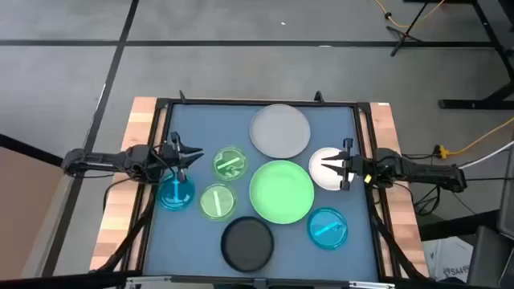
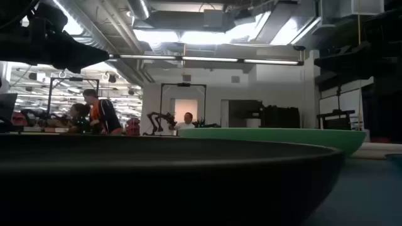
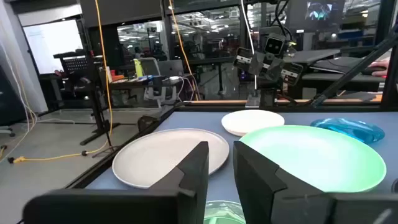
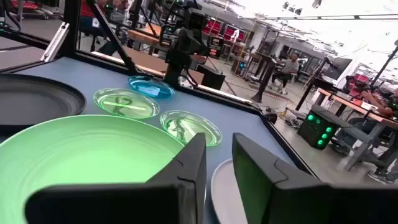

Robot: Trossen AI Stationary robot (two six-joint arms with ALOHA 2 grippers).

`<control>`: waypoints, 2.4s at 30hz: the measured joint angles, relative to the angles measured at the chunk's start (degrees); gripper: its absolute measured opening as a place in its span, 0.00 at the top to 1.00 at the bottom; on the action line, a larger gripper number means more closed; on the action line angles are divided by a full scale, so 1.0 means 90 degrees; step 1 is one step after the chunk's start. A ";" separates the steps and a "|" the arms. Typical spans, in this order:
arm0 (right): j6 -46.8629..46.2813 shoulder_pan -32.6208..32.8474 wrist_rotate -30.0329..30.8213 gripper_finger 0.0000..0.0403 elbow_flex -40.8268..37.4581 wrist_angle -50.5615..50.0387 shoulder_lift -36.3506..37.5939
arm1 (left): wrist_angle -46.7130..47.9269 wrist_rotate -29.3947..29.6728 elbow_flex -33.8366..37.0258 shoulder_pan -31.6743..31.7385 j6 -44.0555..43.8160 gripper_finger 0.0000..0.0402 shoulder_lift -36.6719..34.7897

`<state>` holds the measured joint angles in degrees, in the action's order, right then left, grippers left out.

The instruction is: Stack plastic plates

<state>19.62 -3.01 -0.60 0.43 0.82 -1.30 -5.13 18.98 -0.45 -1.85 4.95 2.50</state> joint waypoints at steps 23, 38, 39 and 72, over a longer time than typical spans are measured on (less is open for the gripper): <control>0.0000 0.0002 0.0000 0.82 -0.0002 0.0000 0.0000 | 0.0000 -0.0002 0.0000 0.0002 0.0000 0.83 0.0000; 0.0000 0.0001 0.0000 0.82 -0.0002 0.0000 0.0000 | 0.0000 -0.0002 0.0001 0.0002 0.0002 0.83 0.0002; 0.0000 0.0001 0.0000 0.82 -0.0001 0.0004 -0.0001 | 0.0000 -0.0001 0.0001 0.0001 0.0000 0.83 0.0002; -0.3934 0.0000 0.0233 0.81 -0.0005 0.0648 0.0000 | 0.0000 -0.0002 0.0002 0.0000 0.0002 0.83 0.0000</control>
<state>-15.79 -3.01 1.50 0.38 6.65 -1.30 -5.13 18.96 -0.43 -1.85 4.97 2.50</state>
